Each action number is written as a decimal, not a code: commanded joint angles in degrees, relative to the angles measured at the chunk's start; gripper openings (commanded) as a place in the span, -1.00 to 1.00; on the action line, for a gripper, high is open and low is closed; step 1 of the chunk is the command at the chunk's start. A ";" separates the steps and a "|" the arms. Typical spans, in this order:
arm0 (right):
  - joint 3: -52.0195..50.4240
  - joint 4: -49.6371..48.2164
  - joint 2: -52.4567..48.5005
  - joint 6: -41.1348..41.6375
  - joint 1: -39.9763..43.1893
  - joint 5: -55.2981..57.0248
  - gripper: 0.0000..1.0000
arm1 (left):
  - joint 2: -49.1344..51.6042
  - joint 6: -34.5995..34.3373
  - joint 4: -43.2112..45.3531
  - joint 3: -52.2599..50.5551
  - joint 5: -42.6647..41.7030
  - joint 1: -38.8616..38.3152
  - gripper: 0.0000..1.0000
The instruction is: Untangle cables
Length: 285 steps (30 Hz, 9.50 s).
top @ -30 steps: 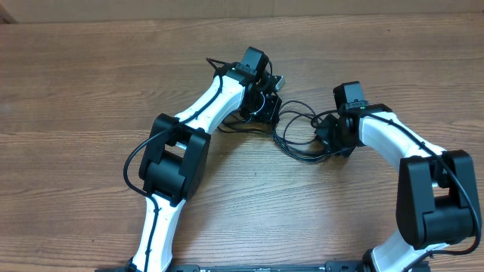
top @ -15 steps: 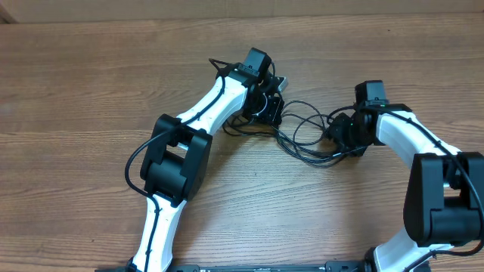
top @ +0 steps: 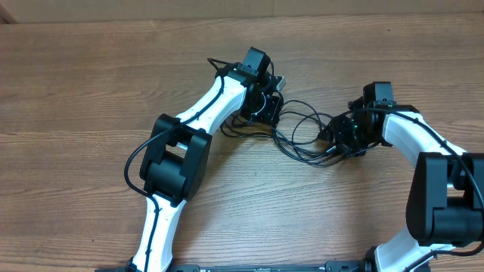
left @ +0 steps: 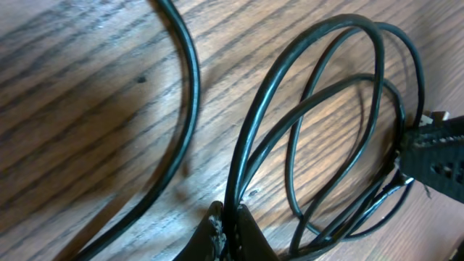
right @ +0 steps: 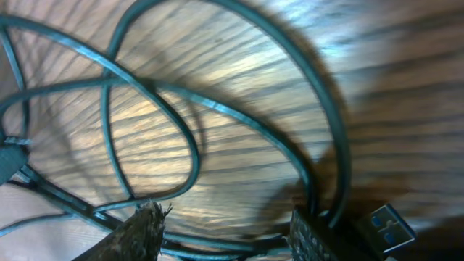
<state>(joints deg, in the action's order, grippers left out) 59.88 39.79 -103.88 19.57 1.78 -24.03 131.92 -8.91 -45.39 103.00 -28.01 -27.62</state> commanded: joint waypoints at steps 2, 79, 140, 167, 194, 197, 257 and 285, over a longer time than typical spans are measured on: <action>2.08 0.20 1.27 -4.90 0.31 -3.23 0.08 | 0.94 -0.55 -0.04 0.87 1.16 0.59 -0.90; -1.11 18.88 5.68 11.65 -14.21 8.87 -0.92 | 0.94 -4.46 0.20 0.87 0.98 4.09 -0.92; -1.36 -0.72 4.09 18.58 -13.73 13.92 -0.87 | -2.14 -8.33 -21.94 7.69 8.96 -2.05 -0.23; -4.02 -0.35 3.76 19.87 -13.73 14.75 -0.85 | -2.14 -10.86 -23.15 7.61 9.01 -2.95 -0.14; -4.92 11.76 3.76 21.44 -15.41 8.70 -0.86 | -2.12 -10.84 -22.77 7.61 8.98 -2.95 -0.03; -5.70 11.32 3.76 25.18 -17.03 8.70 -0.86 | -2.12 -10.84 -23.02 7.58 9.11 -2.95 0.01; -8.07 3.98 3.76 31.19 -26.64 5.07 -0.83 | -2.16 -46.12 -25.40 7.78 27.98 -8.04 0.99; -8.09 3.98 3.76 31.19 -26.64 5.53 -0.75 | -2.16 -57.27 -19.93 -0.11 28.65 -9.20 0.04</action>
<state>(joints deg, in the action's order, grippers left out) 52.31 43.97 -99.39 50.94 -24.53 -19.07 130.82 -66.08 -65.23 103.42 -0.80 -36.40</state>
